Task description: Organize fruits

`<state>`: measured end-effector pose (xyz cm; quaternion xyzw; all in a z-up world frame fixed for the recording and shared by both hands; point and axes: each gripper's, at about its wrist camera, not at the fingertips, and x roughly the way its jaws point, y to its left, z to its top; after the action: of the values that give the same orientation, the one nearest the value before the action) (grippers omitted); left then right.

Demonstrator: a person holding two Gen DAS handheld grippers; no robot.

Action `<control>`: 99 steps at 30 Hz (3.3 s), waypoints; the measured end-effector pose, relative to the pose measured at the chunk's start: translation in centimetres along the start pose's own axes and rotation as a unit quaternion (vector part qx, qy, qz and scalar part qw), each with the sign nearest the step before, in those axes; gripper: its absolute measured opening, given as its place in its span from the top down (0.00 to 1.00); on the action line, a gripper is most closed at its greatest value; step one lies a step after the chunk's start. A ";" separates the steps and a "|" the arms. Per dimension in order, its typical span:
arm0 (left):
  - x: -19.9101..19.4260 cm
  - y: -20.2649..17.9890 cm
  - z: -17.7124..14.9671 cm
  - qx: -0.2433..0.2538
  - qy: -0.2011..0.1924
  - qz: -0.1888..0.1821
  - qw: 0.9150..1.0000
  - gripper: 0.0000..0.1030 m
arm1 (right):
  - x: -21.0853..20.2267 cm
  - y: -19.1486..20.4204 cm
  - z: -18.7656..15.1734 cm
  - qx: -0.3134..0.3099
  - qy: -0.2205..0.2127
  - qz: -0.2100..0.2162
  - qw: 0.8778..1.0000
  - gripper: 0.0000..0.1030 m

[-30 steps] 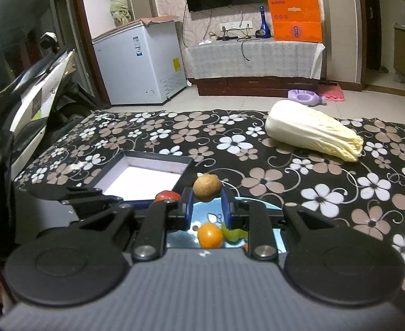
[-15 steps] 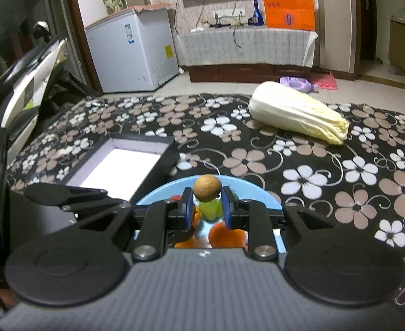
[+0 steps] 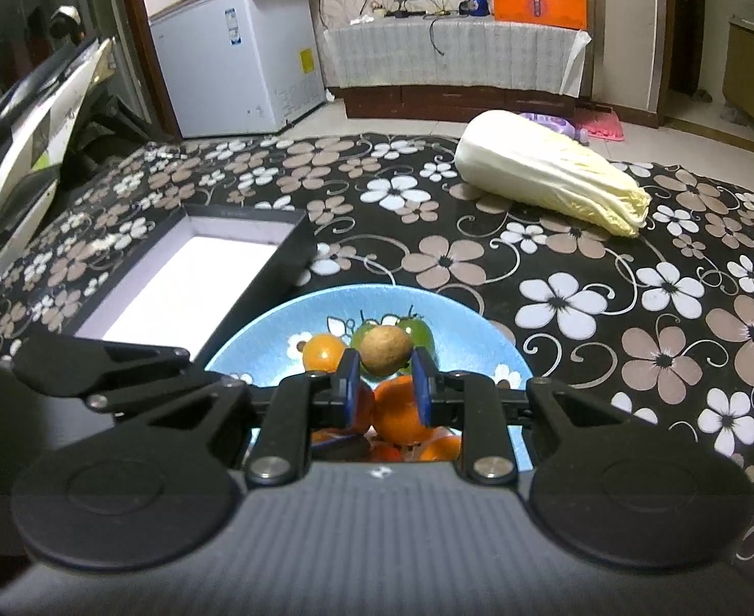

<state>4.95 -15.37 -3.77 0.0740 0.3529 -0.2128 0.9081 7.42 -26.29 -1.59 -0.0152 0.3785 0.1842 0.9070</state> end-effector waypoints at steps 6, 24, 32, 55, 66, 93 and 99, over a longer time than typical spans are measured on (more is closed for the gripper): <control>-0.1 0.0 -0.1 0.007 -0.003 0.004 1.000 0.59 | 0.4 -0.1 0.0 0.003 0.002 -0.004 1.000 0.74; -6.2 -2.7 -2.2 0.062 -0.068 0.043 0.995 0.01 | -4.9 -1.7 -1.9 0.093 -0.077 -0.011 0.993 0.59; -8.8 -4.1 -3.7 0.073 -0.075 0.088 0.991 0.01 | -7.0 -1.9 -4.0 0.114 -0.081 -0.026 0.990 0.52; -15.8 -0.3 -8.6 -0.057 -0.056 0.107 0.991 0.01 | -11.7 1.4 -9.8 0.160 -0.057 -0.071 0.983 0.37; -16.0 -2.6 -9.7 -0.034 -0.056 0.095 0.993 0.01 | -11.1 2.6 -11.5 0.159 -0.022 -0.088 0.983 0.36; -13.8 -1.7 -9.3 -0.060 -0.022 0.094 0.994 0.01 | -8.8 2.4 -12.6 0.138 0.023 -0.101 0.985 0.36; -13.8 -1.8 -9.3 -0.059 -0.021 0.094 0.994 0.01 | -8.5 2.6 -12.6 0.130 0.030 -0.101 0.986 0.36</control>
<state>-10.59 -9.74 -1.37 0.0484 0.3371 -0.1062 0.9342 -7.55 -28.70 -4.34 0.0591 0.4226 0.0404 0.9035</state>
